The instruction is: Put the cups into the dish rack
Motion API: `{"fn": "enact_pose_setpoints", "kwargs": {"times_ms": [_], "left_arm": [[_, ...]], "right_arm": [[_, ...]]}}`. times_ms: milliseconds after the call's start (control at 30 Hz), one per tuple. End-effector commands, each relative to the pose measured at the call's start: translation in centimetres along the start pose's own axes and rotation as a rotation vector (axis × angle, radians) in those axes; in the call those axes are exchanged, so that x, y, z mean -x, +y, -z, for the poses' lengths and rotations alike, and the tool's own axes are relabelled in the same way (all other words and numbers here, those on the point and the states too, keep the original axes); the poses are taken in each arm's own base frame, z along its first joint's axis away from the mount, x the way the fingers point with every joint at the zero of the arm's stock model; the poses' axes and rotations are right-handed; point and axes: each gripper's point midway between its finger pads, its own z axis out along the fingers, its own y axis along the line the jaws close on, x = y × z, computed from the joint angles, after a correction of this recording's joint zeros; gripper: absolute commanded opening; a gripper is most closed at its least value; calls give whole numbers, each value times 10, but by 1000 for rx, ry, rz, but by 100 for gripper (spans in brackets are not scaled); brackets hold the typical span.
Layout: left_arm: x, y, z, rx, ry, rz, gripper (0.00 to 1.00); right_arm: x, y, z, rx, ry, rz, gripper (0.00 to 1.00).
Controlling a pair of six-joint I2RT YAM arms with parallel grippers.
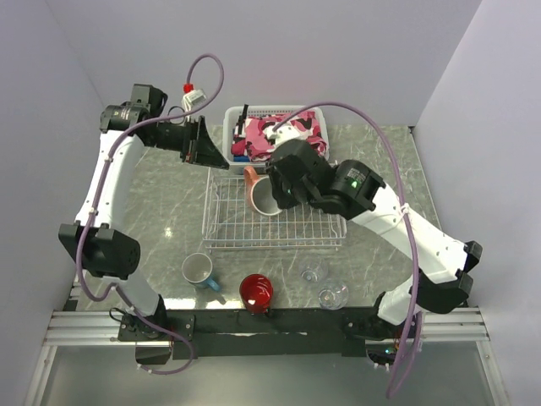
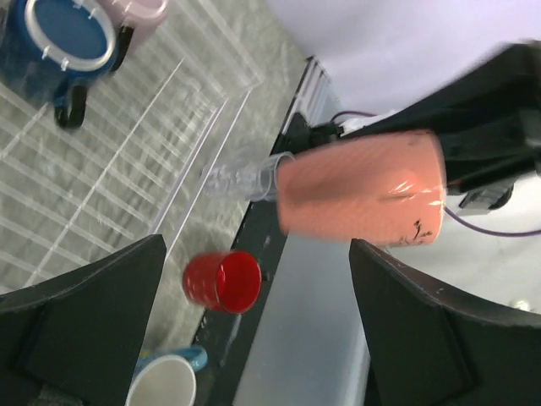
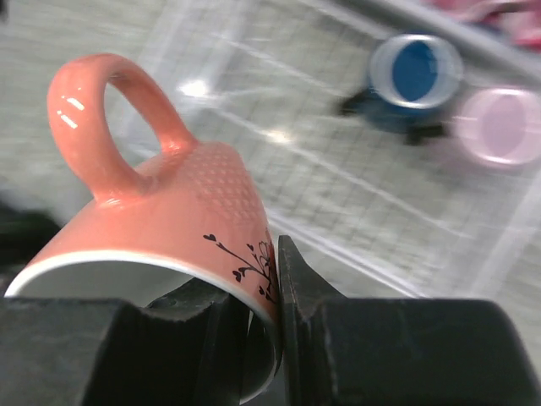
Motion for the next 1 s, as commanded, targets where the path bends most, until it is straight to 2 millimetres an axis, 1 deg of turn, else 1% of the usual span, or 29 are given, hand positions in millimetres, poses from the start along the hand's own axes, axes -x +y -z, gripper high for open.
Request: {"fn": "enact_pose_setpoints", "kwargs": {"times_ms": [0,33,67,100,133,167,200,233,267,333,367,400,433,467,500,533,567,600,633,700,833,900,933,967], "left_arm": [[13,-63,23,-129,-113,-238,96],[23,-67,26,-147,-150,-257,96],[19,-72,32,-186,-166,-224,96],[22,-76,36,-215,-181,-237,96],[22,-84,41,-251,-180,-138,97],[25,-87,47,-292,-198,-251,96],[26,-88,49,-299,-201,-247,96],[24,-95,52,-312,-186,-114,96],[23,-95,53,-299,-225,-276,96],[22,-96,53,-297,-241,-233,96],[25,-93,53,-292,-250,-237,96],[26,-87,50,-284,-249,-143,96],[29,-81,48,-265,-263,-202,96],[35,-80,49,-250,-274,-215,96],[34,-74,47,-236,-274,-172,96],[40,-70,47,-211,-300,-193,96],[41,-67,45,-205,-311,-192,96],[42,-67,45,-204,-323,-195,96],[49,-72,48,-206,-355,-225,96],[49,-69,47,-205,-369,-210,96],[54,-73,48,-208,-378,-204,96],[50,-78,49,-229,-362,-214,96],[47,-82,50,-246,-346,-188,97],[43,-88,51,-266,-321,-234,96]], "right_arm": [[79,41,37,426,-206,-298,0],[77,53,43,555,-175,-317,0],[89,38,51,596,-214,-370,0],[108,36,59,661,-273,-430,0],[106,34,54,691,-263,-457,0],[107,37,65,779,-256,-462,0],[118,28,62,808,-284,-520,0],[121,29,63,849,-282,-536,0],[130,32,71,920,-312,-527,0],[132,36,66,985,-278,-588,0],[135,38,65,1014,-275,-600,0],[139,43,69,1075,-274,-613,0],[140,46,63,1098,-259,-632,0],[142,49,64,1128,-259,-638,0],[146,52,67,1174,-256,-653,0],[146,53,59,1184,-238,-666,0],[147,55,56,1197,-230,-675,0],[149,57,57,1224,-226,-678,0],[150,58,50,1227,-215,-687,0],[152,59,45,1228,-211,-690,0],[152,61,31,1230,-184,-700,0],[149,62,26,1232,-173,-709,0],[148,62,26,1236,-169,-710,0],[147,63,26,1242,-166,-706,0]]}}
